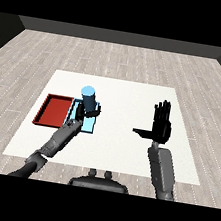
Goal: Pick the blue can and put it in the blue box
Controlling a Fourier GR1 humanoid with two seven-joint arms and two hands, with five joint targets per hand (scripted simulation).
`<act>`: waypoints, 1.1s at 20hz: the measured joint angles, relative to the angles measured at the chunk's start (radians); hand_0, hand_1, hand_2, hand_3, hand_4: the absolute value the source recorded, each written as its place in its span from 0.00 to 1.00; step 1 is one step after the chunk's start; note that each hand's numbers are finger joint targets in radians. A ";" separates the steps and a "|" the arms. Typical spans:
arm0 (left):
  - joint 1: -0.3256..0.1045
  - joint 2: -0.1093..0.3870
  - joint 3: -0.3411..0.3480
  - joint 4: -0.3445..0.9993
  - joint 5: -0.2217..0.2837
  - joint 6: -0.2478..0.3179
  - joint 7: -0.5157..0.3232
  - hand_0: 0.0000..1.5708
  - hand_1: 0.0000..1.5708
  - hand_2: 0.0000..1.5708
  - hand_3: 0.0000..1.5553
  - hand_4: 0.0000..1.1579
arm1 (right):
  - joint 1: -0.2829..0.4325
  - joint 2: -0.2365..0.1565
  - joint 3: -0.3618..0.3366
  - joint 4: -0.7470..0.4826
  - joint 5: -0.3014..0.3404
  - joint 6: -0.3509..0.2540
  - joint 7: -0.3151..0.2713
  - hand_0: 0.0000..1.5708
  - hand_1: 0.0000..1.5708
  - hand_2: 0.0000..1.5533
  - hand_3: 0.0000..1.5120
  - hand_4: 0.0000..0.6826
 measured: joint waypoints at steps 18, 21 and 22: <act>-0.222 0.016 0.118 0.681 -0.081 -0.036 0.160 0.57 0.57 0.53 0.61 0.78 | -0.037 -0.006 -0.092 0.179 -0.018 0.052 -0.053 0.00 0.00 0.00 0.00 0.00; -0.210 0.017 0.115 0.753 -0.093 -0.070 0.192 0.56 0.56 0.48 0.27 0.81 | -0.042 -0.001 -0.094 0.189 -0.018 0.053 -0.056 0.00 0.00 0.00 0.00 0.00; -0.207 0.019 0.112 0.771 -0.100 -0.079 0.196 0.58 0.58 0.57 0.52 0.77 | -0.040 -0.004 -0.100 0.203 -0.022 0.065 -0.064 0.00 0.00 0.00 0.00 0.00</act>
